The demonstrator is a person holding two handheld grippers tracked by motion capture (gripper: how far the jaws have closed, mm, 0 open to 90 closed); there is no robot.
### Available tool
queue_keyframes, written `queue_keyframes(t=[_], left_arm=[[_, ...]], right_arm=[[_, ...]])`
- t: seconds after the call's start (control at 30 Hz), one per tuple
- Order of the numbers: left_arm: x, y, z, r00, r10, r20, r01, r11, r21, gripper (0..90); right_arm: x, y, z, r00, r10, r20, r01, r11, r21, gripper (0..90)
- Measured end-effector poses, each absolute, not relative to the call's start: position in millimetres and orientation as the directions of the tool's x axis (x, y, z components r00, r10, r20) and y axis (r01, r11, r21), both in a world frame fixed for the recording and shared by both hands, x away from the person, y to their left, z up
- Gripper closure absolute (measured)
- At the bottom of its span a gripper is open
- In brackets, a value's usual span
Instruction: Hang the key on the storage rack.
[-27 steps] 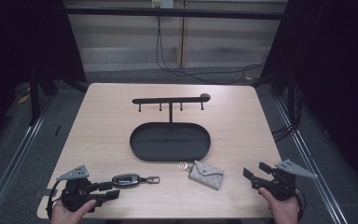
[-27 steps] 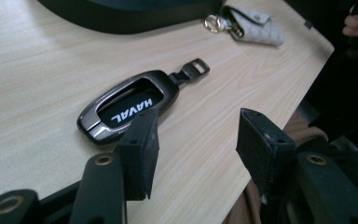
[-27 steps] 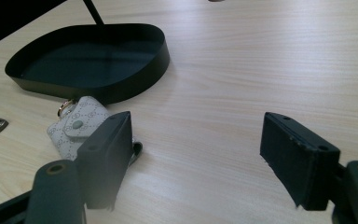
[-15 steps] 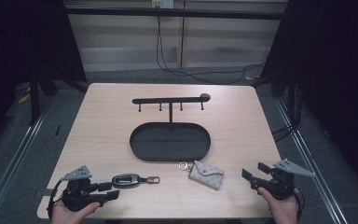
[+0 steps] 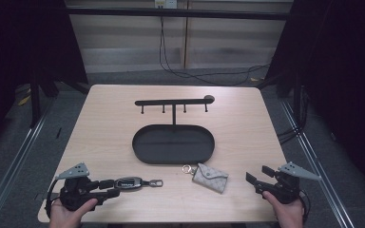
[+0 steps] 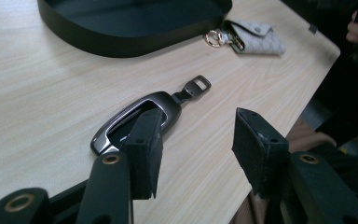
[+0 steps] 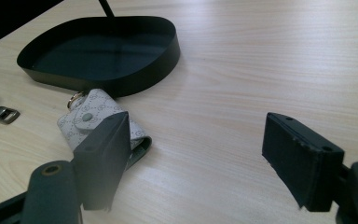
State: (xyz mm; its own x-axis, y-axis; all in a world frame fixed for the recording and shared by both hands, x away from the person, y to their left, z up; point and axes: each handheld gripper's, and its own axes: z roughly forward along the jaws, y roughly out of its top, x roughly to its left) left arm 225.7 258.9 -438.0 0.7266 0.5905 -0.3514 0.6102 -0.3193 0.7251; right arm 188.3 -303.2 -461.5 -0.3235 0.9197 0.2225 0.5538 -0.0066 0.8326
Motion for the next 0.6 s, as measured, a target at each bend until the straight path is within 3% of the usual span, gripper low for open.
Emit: queue_keyframes(t=[0.33, 0.6], left_arm=[[229.7, 240.1, -430.5, 0.760, 0.592, -0.266, 0.578, -0.431, 0.693, 57.4], [241.8, 231.5, -418.8, 0.786, 0.550, -0.280, 0.566, -0.460, 0.684, 62.4]], right_arm=[[190.2, -302.2, -463.0, -0.317, 0.925, 0.212, 0.574, 0.009, 0.819, 23.6], [190.8, -301.4, -463.3, -0.319, 0.925, 0.208, 0.580, 0.016, 0.815, 23.5]])
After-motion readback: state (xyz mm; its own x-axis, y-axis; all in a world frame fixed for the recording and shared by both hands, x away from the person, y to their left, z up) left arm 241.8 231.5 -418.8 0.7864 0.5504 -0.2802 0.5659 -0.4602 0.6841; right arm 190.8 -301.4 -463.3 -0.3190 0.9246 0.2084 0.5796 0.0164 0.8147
